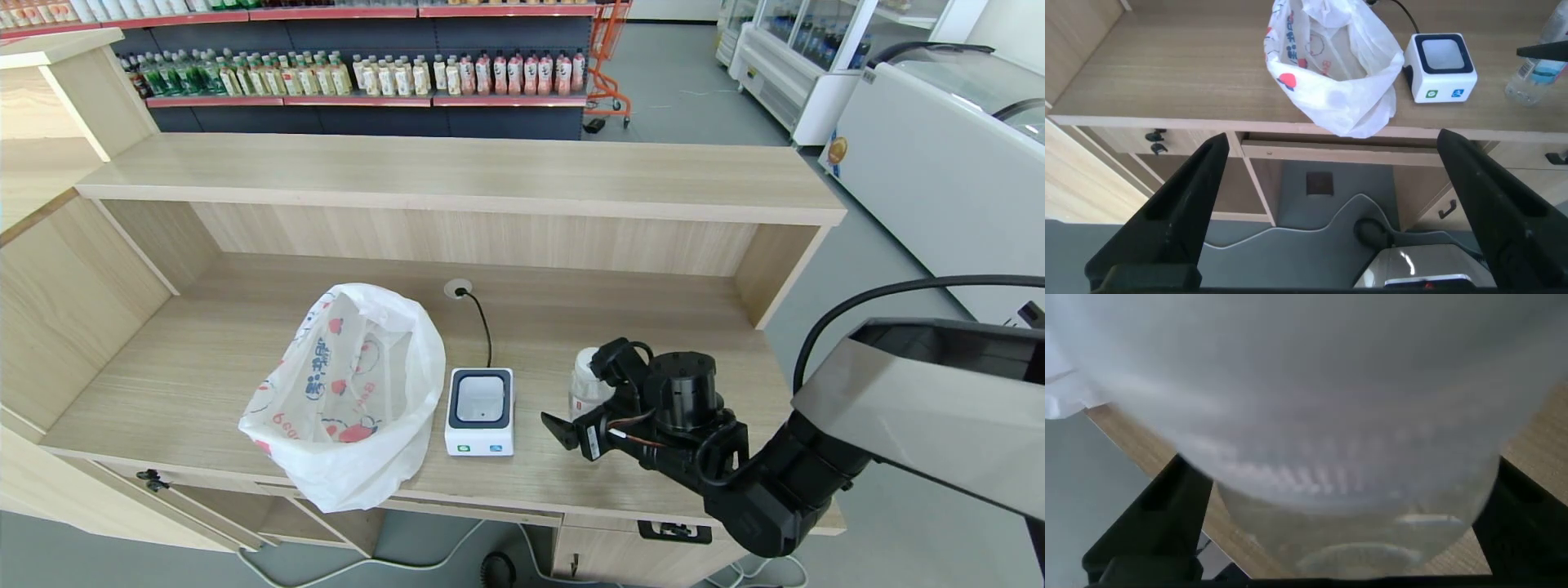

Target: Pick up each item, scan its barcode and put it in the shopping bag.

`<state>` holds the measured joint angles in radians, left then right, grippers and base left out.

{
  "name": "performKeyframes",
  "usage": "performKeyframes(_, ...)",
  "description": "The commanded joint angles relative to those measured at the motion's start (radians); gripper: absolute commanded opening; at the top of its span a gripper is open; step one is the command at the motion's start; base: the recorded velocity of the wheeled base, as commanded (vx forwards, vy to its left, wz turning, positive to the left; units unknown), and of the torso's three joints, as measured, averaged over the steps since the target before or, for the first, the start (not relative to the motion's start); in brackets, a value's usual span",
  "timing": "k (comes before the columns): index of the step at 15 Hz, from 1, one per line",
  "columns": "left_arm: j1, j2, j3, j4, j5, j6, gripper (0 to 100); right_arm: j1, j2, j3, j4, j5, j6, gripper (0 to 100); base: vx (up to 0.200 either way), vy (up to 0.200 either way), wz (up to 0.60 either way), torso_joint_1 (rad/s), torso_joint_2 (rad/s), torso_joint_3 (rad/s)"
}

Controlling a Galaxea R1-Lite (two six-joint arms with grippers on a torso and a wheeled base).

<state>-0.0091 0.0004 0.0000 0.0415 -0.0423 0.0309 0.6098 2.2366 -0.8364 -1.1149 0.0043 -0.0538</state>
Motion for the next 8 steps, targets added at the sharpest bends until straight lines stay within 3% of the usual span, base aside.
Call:
performKeyframes(1,0.000,0.000,0.000,0.000,0.001,0.000,100,0.001,0.021,-0.024,0.000,0.003,0.000,100,0.000,0.000,0.00,0.000,0.00,0.000)
performKeyframes(2,0.000,0.000,0.000,0.000,-0.001,0.000,100,0.001,0.023,-0.029,0.000,0.011,0.000,100,0.000,0.000,0.00,0.000,0.00,0.000)
performKeyframes(3,0.000,0.000,0.000,0.000,-0.001,0.000,100,0.001,0.021,-0.032,0.000,0.022,0.000,0,0.000,0.000,0.00,0.000,0.00,0.000)
performKeyframes(8,0.000,0.000,0.000,0.000,-0.001,0.000,100,-0.027,0.000,-0.033,0.000,0.056,0.000,0,0.000,0.000,0.00,0.000,0.00,0.000)
